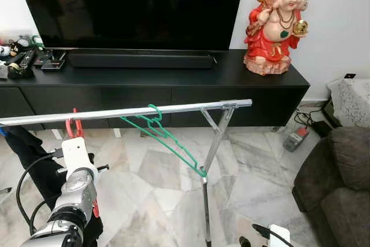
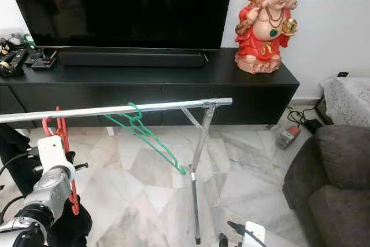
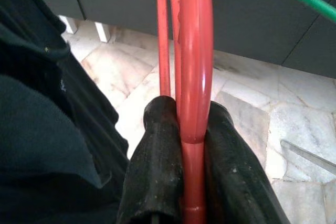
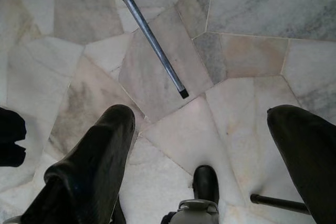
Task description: Hang hanger
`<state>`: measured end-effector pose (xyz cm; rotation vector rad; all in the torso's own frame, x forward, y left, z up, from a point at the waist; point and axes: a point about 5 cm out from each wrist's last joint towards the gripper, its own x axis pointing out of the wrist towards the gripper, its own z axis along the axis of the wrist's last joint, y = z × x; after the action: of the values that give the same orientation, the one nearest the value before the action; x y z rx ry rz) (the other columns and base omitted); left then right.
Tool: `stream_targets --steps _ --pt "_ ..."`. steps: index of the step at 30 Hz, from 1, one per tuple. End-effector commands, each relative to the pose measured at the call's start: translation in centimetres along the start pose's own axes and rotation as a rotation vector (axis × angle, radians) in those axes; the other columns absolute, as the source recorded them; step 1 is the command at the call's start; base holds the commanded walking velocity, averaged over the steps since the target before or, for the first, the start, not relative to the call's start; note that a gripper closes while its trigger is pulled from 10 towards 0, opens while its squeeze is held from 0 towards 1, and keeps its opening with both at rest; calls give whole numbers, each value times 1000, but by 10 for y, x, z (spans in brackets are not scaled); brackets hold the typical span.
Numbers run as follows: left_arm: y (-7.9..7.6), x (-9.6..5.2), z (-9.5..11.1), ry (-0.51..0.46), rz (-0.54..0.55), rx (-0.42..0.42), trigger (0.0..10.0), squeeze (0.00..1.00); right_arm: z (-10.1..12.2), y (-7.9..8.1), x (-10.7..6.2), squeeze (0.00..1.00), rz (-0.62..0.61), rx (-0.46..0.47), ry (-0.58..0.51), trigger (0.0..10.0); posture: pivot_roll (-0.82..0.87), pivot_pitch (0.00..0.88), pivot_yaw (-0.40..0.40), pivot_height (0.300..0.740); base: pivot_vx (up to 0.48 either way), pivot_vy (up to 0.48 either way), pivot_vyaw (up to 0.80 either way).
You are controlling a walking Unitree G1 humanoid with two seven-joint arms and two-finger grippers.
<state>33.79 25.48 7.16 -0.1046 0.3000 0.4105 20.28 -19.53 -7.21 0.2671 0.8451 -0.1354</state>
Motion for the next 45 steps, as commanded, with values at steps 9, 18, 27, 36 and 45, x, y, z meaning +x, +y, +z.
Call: stream_targets --steps 9,18,27,36,45 --pt "-5 6 25 -56 -42 55 10000 0 -4 -4 -1 0 -17 7 12 10000 -22 45 -43 740 0 0 0" --pt "-5 9 26 -11 -27 93 10000 0 -3 -3 -1 0 -8 10 15 10000 -22 45 -43 740 0 0 0" --pt "-2 12 33 28 9 107 10000 0 -3 -3 -1 0 -6 10 16 10000 -22 44 -46 740 0 0 0" --pt "0 12 24 116 -1 133 10000 0 -3 -2 -1 0 -4 14 17 10000 -23 42 -45 740 0 0 0" --pt "5 9 12 195 11 164 10000 0 -4 -2 -1 0 -4 9 20 10000 -16 45 -45 740 0 0 0"
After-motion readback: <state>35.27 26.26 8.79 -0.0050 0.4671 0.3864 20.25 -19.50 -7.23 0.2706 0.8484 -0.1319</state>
